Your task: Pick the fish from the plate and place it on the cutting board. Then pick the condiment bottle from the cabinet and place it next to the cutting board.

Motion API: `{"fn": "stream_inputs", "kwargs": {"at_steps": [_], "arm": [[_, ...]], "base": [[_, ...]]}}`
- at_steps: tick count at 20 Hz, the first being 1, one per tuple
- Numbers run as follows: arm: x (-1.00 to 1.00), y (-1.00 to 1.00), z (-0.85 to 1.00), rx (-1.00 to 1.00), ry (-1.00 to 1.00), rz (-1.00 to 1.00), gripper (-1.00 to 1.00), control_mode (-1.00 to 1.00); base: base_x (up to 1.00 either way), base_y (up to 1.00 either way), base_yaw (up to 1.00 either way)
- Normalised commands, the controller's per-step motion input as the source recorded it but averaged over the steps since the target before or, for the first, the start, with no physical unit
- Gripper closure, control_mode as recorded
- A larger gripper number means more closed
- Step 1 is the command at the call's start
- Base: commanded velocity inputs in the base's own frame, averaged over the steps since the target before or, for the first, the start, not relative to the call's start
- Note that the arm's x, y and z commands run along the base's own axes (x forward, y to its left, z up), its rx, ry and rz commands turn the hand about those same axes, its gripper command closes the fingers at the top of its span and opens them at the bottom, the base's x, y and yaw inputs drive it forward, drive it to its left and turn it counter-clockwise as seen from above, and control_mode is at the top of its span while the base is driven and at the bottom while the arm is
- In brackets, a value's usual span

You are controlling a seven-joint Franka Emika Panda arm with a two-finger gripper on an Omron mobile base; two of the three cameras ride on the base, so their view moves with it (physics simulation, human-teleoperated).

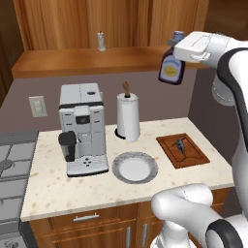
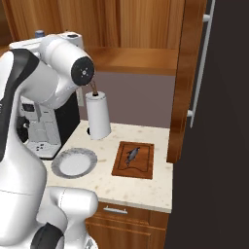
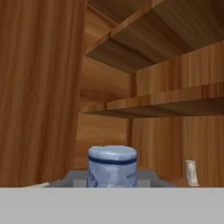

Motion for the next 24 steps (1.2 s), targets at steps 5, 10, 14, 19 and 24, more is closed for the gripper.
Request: {"fn": "stream_inputs", "kwargs": {"at_steps": [5,10,14,19,24], "arm": [[-0.27,0.00,-0.06,0.00,0.03,0.00,1.00,-1.00],[-0.17,0.00,-0.11,0.00,0.03,0.01,1.00,-1.00],[-0.16,0.00,-0.14,-0.01,0.02,0.01,1.00,-1.00],[-0.25,0.00,-0.22,0.00,0.04,0.00,1.00,-1.00],[-0.28,0.02,-0.26,0.00,0.04,0.01,1.00,-1.00]], "base": [[0.00,0.00,0.00],[0.00,0.00,0.00],[0.00,0.00,0.00],[0.00,0.00,0.00],[0.00,0.00,0.00]]}}
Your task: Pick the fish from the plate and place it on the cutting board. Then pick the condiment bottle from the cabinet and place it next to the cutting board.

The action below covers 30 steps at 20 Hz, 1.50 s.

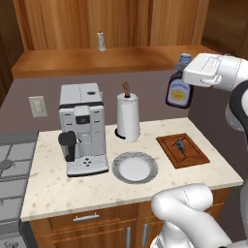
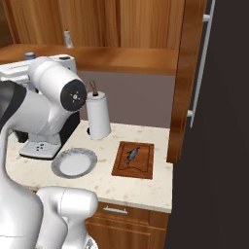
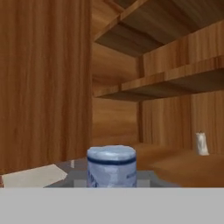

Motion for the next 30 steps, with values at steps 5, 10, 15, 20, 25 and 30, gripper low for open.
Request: {"fn": "stream_inputs", "kwargs": {"at_steps": [5,10,15,20,25,30], "arm": [[-0.29,0.08,-0.30,0.00,0.02,0.02,1.00,-1.00],[-0.29,0.13,-0.32,0.00,0.00,0.02,1.00,-1.00],[-0.21,0.15,-0.27,0.00,0.00,0.03,1.00,-1.00],[-0.16,0.13,-0.24,0.00,0.00,0.03,1.00,-1.00],[-0.10,0.05,-0.24,0.00,0.00,0.03,1.00,-1.00],[0.00,0.00,-0.26,-0.01,0.00,0.02,1.00,-1.00]], "base": [[0.00,0.00,0.00],[0.00,0.00,0.00],[0.00,0.00,0.00],[0.00,0.00,0.00],[0.00,0.00,0.00],[0.00,0.00,0.00]]}}
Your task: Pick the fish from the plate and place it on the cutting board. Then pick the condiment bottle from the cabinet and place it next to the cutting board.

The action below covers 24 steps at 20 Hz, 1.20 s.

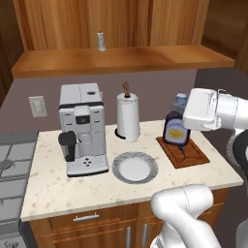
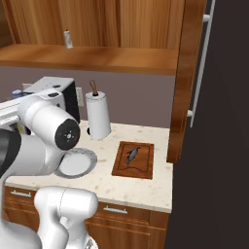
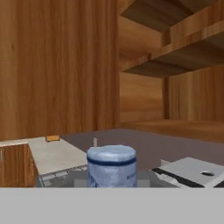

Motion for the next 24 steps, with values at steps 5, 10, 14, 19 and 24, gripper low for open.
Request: {"fn": "stream_inputs", "kwargs": {"at_steps": [5,10,14,19,24], "arm": [[0.00,-0.01,-0.27,-0.05,0.00,0.01,1.00,-1.00],[-0.01,0.00,-0.29,-0.05,0.00,0.00,1.00,-1.00],[-0.07,-0.01,-0.34,-0.05,-0.01,0.00,1.00,-1.00],[-0.20,-0.08,-0.41,-0.05,-0.06,-0.02,1.00,-1.00],[-0.06,-0.10,-0.45,-0.03,-0.08,-0.09,1.00,-1.00]], "base": [[0.00,0.00,0.00],[0.00,0.00,0.00],[0.00,0.00,0.00],[0.00,0.00,0.00],[0.00,0.00,0.00]]}}
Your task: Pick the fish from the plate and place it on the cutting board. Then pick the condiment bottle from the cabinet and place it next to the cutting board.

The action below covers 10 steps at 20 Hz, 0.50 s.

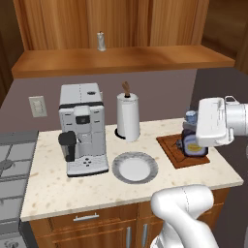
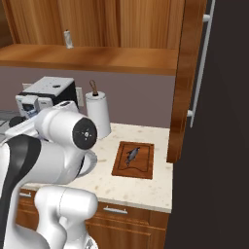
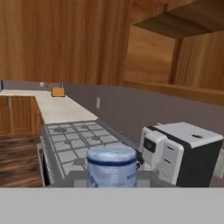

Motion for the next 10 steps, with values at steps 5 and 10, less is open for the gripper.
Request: {"fn": "stream_inputs", "kwargs": {"at_steps": [5,10], "arm": [[0.00,-0.01,-0.50,0.00,-0.12,-0.07,1.00,-1.00],[0.05,0.00,-0.62,0.01,-0.12,-0.05,1.00,-1.00]], "base": [[0.00,0.00,0.00],[0.00,0.00,0.00]]}}
